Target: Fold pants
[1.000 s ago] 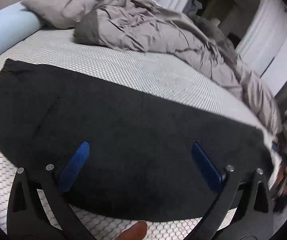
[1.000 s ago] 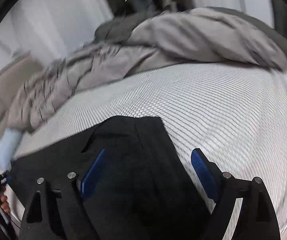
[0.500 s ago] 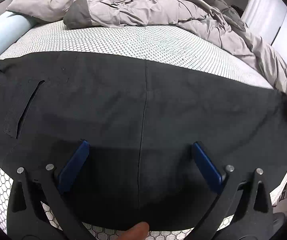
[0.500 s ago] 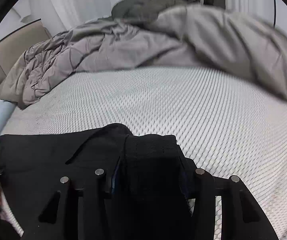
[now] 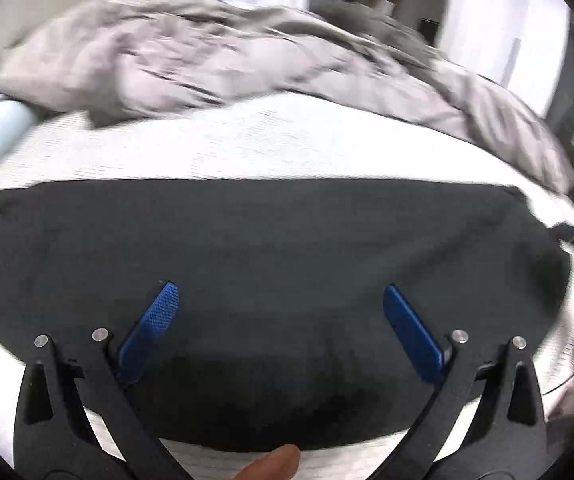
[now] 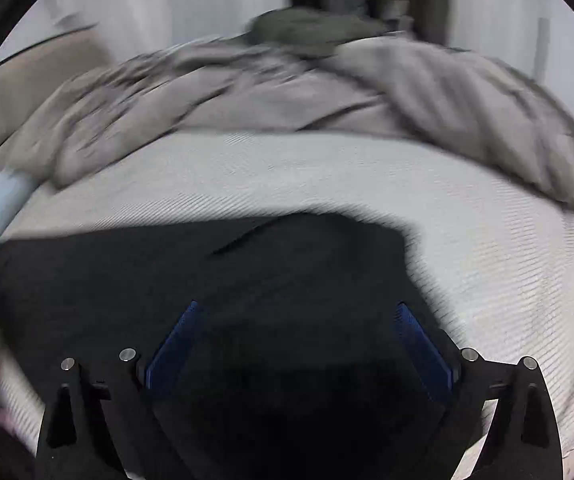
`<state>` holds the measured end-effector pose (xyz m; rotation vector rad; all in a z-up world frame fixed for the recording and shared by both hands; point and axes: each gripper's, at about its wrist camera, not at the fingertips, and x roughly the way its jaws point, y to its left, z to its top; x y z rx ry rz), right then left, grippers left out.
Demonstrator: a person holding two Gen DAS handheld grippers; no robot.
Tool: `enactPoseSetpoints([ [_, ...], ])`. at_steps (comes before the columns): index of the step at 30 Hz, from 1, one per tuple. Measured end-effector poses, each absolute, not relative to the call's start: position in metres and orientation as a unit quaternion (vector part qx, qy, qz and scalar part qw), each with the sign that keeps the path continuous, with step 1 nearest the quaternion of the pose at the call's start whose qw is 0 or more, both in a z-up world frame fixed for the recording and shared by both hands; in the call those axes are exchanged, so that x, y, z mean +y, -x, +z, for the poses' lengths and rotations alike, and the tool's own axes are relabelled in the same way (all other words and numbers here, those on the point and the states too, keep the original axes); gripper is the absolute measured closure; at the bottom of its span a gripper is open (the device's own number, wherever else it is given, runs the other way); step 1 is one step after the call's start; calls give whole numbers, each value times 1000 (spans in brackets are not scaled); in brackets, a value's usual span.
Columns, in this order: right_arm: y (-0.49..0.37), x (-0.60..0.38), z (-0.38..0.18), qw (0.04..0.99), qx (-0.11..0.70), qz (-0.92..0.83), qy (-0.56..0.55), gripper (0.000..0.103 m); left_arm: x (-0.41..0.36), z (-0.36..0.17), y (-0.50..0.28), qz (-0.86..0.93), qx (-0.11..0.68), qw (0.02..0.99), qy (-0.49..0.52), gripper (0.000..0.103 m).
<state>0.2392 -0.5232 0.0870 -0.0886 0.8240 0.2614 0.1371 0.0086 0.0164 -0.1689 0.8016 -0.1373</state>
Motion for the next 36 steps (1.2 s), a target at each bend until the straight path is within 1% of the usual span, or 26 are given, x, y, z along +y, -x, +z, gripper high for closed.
enactPoseSetpoints([
  [2,-223,-486,74,893,413,166,64,5,-21,9,-140,-107,405,905,77,1],
  [5,-205,-439,55,880,413,221,82,5,-62,-7,-140,-154,425,891,41,1],
  [8,-196,-411,27,860,426,252,124,5,-78,-20,-136,-159,442,882,-26,1],
  [10,-192,-410,9,853,430,240,176,5,-73,-24,-132,-155,443,882,-40,1],
  [12,-191,-428,10,859,420,228,182,5,-48,-26,-134,-149,451,880,-23,1],
  [15,-199,-499,21,887,413,115,172,6,-9,-29,-134,-106,456,883,-12,0],
  [18,-201,-557,21,896,419,-3,148,4,35,-32,-137,-48,458,887,5,0],
  [21,-197,-576,28,902,416,-7,116,4,50,-28,-143,-31,461,887,24,1],
  [24,-186,-556,46,911,390,0,139,4,42,-10,-146,-53,451,891,28,1],
  [27,-186,-522,66,918,368,49,139,4,13,12,-152,-86,433,897,15,1],
  [29,-199,-490,72,916,368,94,128,4,-18,14,-169,-120,434,893,9,1],
  [31,-213,-456,66,905,384,137,122,4,-45,8,-183,-137,448,884,2,1],
  [33,-234,-424,52,889,401,179,127,4,-65,-9,-201,-145,479,866,-15,1],
  [35,-242,-399,34,870,427,210,130,4,-66,-22,-207,-137,495,858,-31,0],
  [36,-245,-393,19,862,438,203,156,4,-55,-23,-208,-129,497,858,-30,0],
])
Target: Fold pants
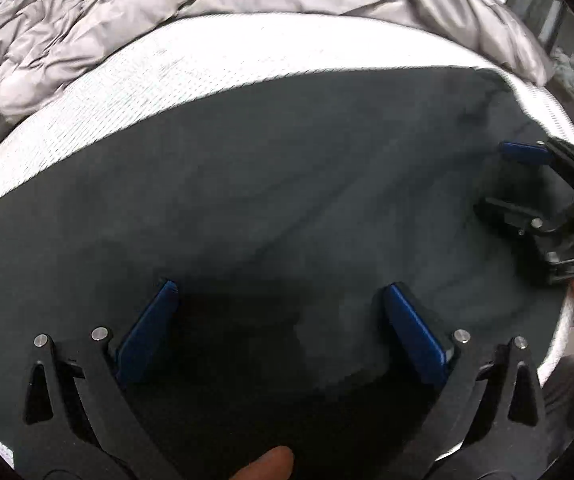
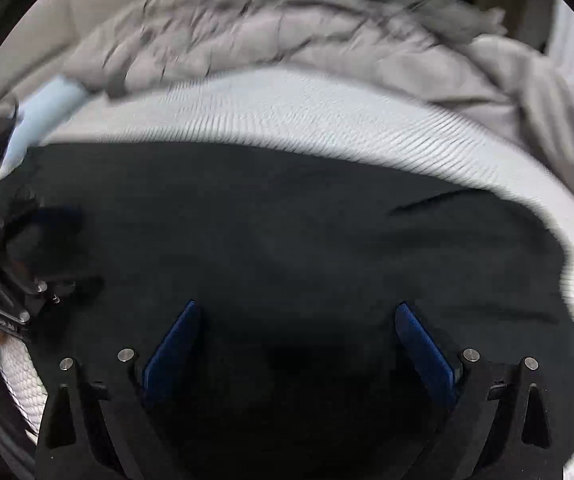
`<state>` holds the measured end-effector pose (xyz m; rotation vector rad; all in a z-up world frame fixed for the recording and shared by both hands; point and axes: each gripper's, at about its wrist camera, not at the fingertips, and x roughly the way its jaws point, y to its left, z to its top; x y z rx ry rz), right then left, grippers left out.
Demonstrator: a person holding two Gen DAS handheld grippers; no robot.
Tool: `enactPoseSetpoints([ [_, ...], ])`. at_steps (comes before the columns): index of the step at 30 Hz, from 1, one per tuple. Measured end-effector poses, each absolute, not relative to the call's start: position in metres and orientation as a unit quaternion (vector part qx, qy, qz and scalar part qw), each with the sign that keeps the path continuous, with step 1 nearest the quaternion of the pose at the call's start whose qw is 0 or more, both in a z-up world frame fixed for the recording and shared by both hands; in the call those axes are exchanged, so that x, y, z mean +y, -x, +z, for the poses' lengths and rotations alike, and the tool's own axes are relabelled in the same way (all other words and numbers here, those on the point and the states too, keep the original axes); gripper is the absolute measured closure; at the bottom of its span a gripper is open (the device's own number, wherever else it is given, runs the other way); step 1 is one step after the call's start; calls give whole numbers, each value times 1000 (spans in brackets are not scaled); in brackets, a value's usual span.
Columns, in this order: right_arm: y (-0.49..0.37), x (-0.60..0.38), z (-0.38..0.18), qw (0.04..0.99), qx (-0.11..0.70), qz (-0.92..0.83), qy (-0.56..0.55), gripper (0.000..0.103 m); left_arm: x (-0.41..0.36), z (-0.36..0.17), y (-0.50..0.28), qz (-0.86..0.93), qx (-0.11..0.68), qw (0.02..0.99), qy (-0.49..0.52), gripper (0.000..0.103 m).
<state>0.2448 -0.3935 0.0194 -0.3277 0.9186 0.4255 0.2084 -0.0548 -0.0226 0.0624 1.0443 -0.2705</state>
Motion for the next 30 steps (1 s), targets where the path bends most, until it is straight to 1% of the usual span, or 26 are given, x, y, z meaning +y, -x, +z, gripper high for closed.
enactPoseSetpoints([
  [1,-246,-396,10,862,435,180,189,4,-47,-21,-206,-122,498,858,-28,0],
  [2,-248,-405,9,867,428,167,195,2,-33,-18,-206,-111,502,857,-27,0],
  [4,-254,-444,19,882,429,114,157,3,4,-16,-207,-63,502,862,-17,0],
  [5,-254,-463,25,893,417,72,155,5,24,-16,-207,-41,504,863,-1,0],
  [8,-256,-491,21,894,422,5,150,4,53,-17,-208,-9,507,861,25,0],
  [10,-254,-498,23,897,423,11,126,4,53,-10,-207,-9,504,863,25,1],
  [13,-242,-497,46,913,390,-5,120,4,38,8,-200,-38,485,873,24,1],
  [15,-232,-482,66,925,361,17,120,4,25,18,-203,-53,470,881,20,1],
  [17,-232,-455,74,927,353,62,114,4,6,20,-217,-70,469,881,14,1],
  [20,-249,-411,56,907,378,147,114,4,-19,3,-244,-89,495,864,14,1],
  [22,-261,-378,27,879,415,178,151,5,-31,-11,-255,-93,513,853,-18,0],
  [24,-269,-372,5,864,429,181,190,5,-24,-8,-259,-98,512,853,-25,0],
  [25,-271,-380,5,865,431,183,180,5,-16,-8,-260,-91,515,852,-21,0],
  [27,-275,-411,13,877,428,122,180,3,12,-7,-264,-58,517,854,-9,0],
  [29,-281,-449,10,887,416,2,203,2,38,-11,-264,-33,516,856,17,0],
  [30,-283,-479,6,886,421,-45,187,2,49,-11,-265,-32,514,857,31,0],
])
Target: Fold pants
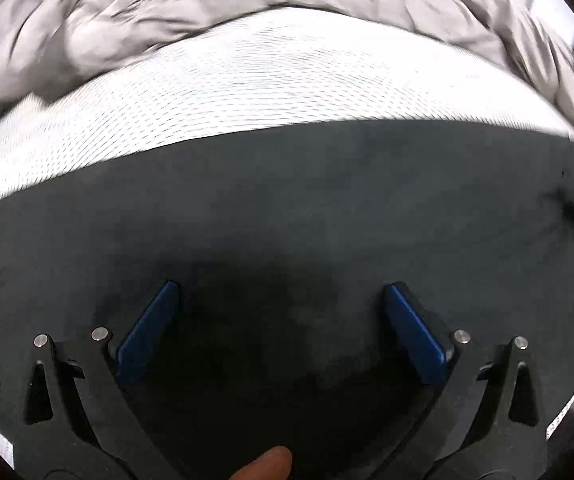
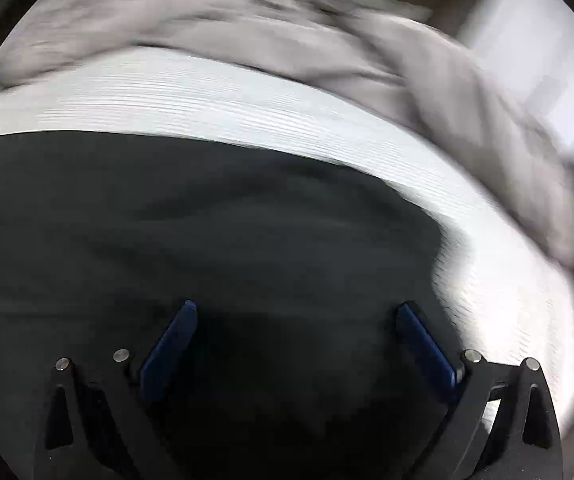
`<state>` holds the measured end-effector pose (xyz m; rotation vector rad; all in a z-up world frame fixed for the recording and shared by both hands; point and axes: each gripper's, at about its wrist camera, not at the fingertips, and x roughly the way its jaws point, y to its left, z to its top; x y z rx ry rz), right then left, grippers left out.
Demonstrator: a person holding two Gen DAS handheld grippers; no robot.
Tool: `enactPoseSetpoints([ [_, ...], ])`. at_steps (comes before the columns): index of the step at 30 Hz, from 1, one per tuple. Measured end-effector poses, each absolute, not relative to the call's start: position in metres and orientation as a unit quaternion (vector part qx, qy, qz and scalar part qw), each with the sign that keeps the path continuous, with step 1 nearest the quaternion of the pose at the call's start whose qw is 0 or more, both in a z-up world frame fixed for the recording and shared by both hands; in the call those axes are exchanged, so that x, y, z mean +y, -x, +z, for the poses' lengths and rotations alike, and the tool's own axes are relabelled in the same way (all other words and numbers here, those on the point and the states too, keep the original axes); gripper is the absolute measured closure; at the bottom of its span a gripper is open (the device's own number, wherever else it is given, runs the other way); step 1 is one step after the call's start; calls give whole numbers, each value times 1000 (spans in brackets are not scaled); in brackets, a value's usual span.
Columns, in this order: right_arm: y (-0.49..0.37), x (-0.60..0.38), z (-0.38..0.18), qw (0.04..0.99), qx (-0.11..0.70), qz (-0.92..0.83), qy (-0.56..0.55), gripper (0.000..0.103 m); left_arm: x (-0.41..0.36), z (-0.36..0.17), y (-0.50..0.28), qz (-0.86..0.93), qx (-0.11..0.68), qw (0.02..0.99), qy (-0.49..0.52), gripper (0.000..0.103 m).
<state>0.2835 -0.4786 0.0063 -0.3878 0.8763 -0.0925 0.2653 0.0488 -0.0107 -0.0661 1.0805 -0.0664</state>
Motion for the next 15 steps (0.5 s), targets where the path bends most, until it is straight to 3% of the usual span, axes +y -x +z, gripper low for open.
enactPoseSetpoints([
  [2,-287,-505,5,893,436,-19,108,2,50,-10,-267,-19,517,856,24,0],
  [10,-265,-478,48,911,405,2,77,2,-2,33,-257,-62,479,875,19,1],
  [15,-276,-394,32,903,408,88,105,2,-44,23,-282,-111,492,863,-13,1],
])
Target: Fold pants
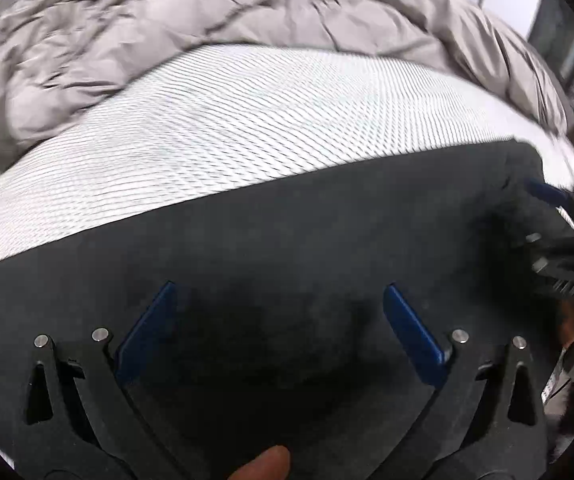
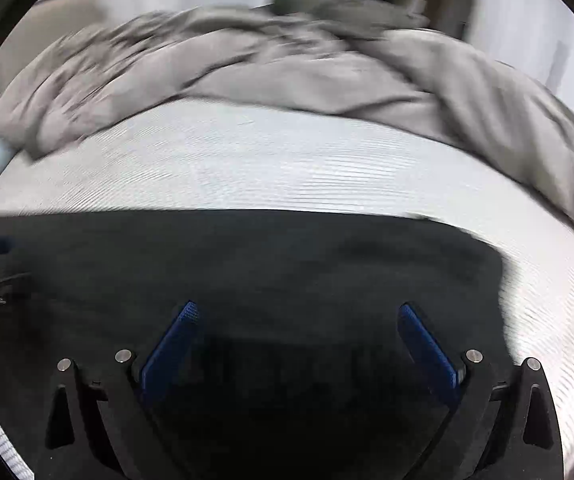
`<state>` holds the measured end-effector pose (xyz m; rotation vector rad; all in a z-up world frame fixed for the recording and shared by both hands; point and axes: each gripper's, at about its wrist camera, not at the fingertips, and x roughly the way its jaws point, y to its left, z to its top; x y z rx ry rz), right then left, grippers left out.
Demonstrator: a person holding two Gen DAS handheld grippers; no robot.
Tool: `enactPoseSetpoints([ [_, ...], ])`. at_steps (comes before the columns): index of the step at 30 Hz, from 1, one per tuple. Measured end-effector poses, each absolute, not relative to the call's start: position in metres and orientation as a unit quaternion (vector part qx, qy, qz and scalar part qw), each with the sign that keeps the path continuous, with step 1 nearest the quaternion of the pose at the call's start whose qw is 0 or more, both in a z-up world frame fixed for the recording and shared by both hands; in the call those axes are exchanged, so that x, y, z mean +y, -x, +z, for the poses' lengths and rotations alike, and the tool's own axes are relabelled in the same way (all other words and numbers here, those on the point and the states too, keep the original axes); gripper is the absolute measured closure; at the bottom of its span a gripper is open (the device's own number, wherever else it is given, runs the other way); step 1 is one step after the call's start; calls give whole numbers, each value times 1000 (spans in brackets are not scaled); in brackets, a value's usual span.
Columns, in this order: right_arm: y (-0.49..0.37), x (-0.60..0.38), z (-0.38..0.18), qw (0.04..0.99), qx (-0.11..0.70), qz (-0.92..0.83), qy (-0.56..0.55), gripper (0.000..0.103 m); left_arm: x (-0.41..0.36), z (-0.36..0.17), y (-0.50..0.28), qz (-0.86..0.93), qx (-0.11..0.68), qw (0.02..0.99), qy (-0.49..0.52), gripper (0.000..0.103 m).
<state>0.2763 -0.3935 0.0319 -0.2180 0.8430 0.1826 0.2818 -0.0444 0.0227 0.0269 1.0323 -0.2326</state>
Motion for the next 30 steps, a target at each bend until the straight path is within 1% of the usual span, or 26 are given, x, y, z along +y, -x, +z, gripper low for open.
enactPoseSetpoints([
  [3,-287,-345,14,889,416,124,147,2,-45,0,-300,-69,518,852,-30,1],
  [6,-314,-346,1,876,439,128,152,2,-26,-11,-304,-72,526,847,25,0],
  [9,-328,-397,7,885,449,65,104,2,-9,-10,-305,-48,523,851,27,0],
  [11,-339,-445,12,891,441,-40,102,4,2,-11,-304,-45,521,851,38,0],
  [12,-342,-470,10,888,440,-79,105,3,9,-12,-299,-45,520,852,39,0],
  [14,-346,-502,2,881,450,-111,93,2,16,-14,-302,-41,519,853,34,0],
  [16,-342,-509,5,887,445,-100,72,2,16,-13,-300,-34,518,854,36,0],
  [20,-312,-483,35,904,409,-65,109,2,4,5,-289,-60,510,857,48,1],
  [23,-297,-461,61,915,397,24,65,2,-29,19,-276,-115,490,863,39,1],
  [25,-288,-444,58,909,405,79,59,2,-63,15,-263,-165,490,856,4,1],
  [27,-284,-425,42,893,424,129,76,2,-78,2,-260,-196,508,839,-15,1],
  [30,-283,-415,9,866,466,137,118,2,-64,-7,-253,-189,511,838,-18,1],
])
